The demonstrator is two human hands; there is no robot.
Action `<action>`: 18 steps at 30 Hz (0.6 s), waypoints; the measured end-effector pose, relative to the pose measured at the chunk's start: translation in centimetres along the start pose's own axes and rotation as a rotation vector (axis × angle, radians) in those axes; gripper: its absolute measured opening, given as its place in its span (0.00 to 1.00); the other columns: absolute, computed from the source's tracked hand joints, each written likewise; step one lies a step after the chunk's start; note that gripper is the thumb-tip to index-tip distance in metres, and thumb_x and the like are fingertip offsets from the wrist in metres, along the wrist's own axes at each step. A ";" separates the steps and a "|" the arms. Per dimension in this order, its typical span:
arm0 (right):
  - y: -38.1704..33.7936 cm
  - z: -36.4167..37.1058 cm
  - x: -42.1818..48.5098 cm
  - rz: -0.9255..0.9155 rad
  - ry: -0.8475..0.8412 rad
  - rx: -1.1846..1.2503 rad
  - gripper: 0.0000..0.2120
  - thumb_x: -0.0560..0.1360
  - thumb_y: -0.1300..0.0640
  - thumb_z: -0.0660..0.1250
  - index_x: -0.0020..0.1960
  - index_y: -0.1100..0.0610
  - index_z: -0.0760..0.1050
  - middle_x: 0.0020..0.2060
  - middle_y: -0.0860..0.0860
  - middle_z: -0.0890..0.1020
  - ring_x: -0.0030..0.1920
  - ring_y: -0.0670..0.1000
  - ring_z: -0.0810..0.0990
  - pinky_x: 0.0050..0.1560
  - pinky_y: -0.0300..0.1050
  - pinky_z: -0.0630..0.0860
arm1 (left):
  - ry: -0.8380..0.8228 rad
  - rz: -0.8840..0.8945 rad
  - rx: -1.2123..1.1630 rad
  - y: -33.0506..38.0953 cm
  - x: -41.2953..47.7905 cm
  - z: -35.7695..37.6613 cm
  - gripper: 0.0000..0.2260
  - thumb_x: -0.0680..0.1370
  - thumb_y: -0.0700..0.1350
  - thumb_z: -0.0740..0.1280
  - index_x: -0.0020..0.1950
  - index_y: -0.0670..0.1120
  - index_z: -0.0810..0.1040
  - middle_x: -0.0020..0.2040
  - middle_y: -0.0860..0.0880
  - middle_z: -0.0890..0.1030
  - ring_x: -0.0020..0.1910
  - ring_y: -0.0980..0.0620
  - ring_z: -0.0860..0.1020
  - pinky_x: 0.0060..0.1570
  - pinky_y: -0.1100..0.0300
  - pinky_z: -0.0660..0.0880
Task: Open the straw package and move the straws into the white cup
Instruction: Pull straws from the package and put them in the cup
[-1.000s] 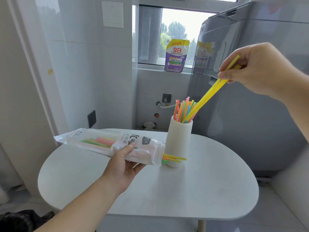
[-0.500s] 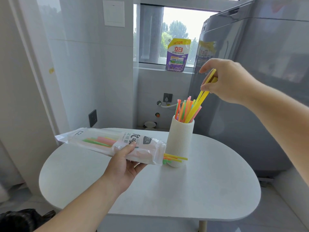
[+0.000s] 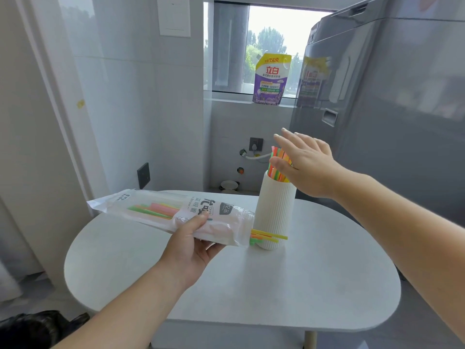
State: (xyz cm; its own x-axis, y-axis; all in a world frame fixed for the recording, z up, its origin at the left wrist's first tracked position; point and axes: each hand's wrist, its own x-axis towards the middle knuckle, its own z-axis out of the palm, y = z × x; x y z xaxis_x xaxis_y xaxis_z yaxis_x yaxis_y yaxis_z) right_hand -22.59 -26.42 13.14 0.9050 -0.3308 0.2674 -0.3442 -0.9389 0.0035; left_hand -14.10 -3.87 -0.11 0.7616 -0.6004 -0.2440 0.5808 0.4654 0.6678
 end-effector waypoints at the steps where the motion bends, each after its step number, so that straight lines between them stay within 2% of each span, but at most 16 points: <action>1: 0.0 0.1 0.1 -0.007 -0.015 -0.009 0.31 0.82 0.35 0.44 0.82 0.47 0.48 0.82 0.47 0.48 0.81 0.52 0.44 0.78 0.57 0.41 | 0.000 -0.002 -0.001 0.0 0.0 0.0 0.11 0.80 0.41 0.68 0.63 0.45 0.79 0.48 0.44 0.87 0.44 0.47 0.85 0.39 0.52 0.85; 3: -0.1 0.1 0.2 -0.012 0.018 0.002 0.32 0.82 0.35 0.45 0.82 0.47 0.47 0.82 0.48 0.48 0.82 0.52 0.44 0.79 0.57 0.41 | -0.001 -0.003 0.002 0.0 -0.1 0.0 0.11 0.80 0.41 0.68 0.63 0.45 0.79 0.49 0.44 0.87 0.45 0.47 0.85 0.38 0.52 0.85; 5: -0.3 -0.2 -0.2 -0.020 0.178 0.047 0.31 0.83 0.37 0.49 0.82 0.49 0.51 0.82 0.50 0.52 0.81 0.54 0.47 0.78 0.57 0.45 | -0.003 0.001 0.007 0.1 -0.1 0.0 0.13 0.80 0.41 0.68 0.64 0.45 0.79 0.50 0.44 0.86 0.46 0.46 0.85 0.38 0.52 0.84; 6: -0.5 -0.5 -0.8 -0.016 0.297 0.089 0.29 0.83 0.40 0.52 0.80 0.50 0.57 0.80 0.52 0.58 0.80 0.56 0.52 0.76 0.57 0.50 | -0.004 0.004 0.009 0.2 -0.1 -0.1 0.14 0.80 0.41 0.68 0.65 0.45 0.79 0.51 0.44 0.86 0.47 0.46 0.85 0.38 0.52 0.84; 8: -1.3 -0.7 -2.5 -0.020 0.556 0.220 0.22 0.82 0.45 0.56 0.71 0.54 0.71 0.69 0.55 0.74 0.70 0.58 0.67 0.68 0.54 0.64 | -0.010 0.011 0.010 0.3 -0.2 -0.1 0.15 0.80 0.41 0.68 0.67 0.45 0.78 0.53 0.44 0.86 0.47 0.46 0.85 0.39 0.52 0.84; 10: -2.6 -0.2 -4.9 -0.019 0.682 0.397 0.14 0.81 0.48 0.57 0.54 0.55 0.78 0.50 0.52 0.79 0.52 0.54 0.76 0.52 0.48 0.71 | -0.014 0.019 0.006 0.4 -0.2 -0.1 0.15 0.80 0.41 0.68 0.67 0.45 0.78 0.53 0.44 0.86 0.47 0.46 0.85 0.38 0.52 0.84; 12: -4.0 1.3 -7.2 0.101 0.557 0.550 0.13 0.81 0.50 0.57 0.39 0.50 0.72 0.39 0.48 0.75 0.41 0.48 0.74 0.40 0.46 0.67 | -0.019 0.030 0.011 0.4 -0.2 0.1 0.15 0.80 0.41 0.68 0.66 0.45 0.78 0.53 0.44 0.86 0.47 0.46 0.85 0.39 0.52 0.84; 13: -4.6 2.2 -8.2 0.198 0.419 0.608 0.15 0.82 0.49 0.56 0.37 0.48 0.69 0.37 0.47 0.75 0.39 0.48 0.74 0.37 0.46 0.66 | -0.023 0.037 0.018 0.4 -0.2 0.2 0.14 0.80 0.41 0.68 0.66 0.45 0.79 0.52 0.44 0.86 0.46 0.47 0.85 0.40 0.52 0.85; 14: -4.8 3.3 -9.0 0.287 0.257 0.665 0.15 0.83 0.47 0.56 0.39 0.48 0.70 0.38 0.47 0.76 0.40 0.48 0.75 0.37 0.45 0.68 | -0.026 0.044 0.029 0.3 -0.2 0.3 0.13 0.80 0.41 0.68 0.65 0.45 0.79 0.52 0.45 0.87 0.46 0.47 0.86 0.41 0.52 0.85; 16: -5.0 5.2 -10.1 0.437 -0.069 0.839 0.13 0.83 0.42 0.56 0.50 0.48 0.75 0.46 0.48 0.80 0.43 0.50 0.80 0.39 0.45 0.75 | -0.039 0.058 0.058 0.3 -0.4 0.5 0.11 0.80 0.41 0.67 0.63 0.45 0.80 0.51 0.46 0.87 0.45 0.49 0.86 0.41 0.53 0.85; 18: -5.0 6.5 -10.6 0.534 -0.219 1.101 0.12 0.81 0.42 0.60 0.56 0.48 0.76 0.51 0.52 0.82 0.39 0.51 0.82 0.40 0.47 0.82 | -0.051 0.065 0.078 0.1 -0.6 0.7 0.10 0.80 0.41 0.67 0.61 0.46 0.81 0.49 0.46 0.87 0.43 0.50 0.86 0.38 0.54 0.84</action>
State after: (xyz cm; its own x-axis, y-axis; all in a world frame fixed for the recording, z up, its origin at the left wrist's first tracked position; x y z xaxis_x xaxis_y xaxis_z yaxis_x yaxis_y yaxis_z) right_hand -28.83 -18.79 3.98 0.7754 -0.6054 -0.1797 -0.3848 -0.2273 -0.8946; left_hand -14.66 -3.91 0.59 0.7801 -0.6038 -0.1642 0.5054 0.4532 0.7343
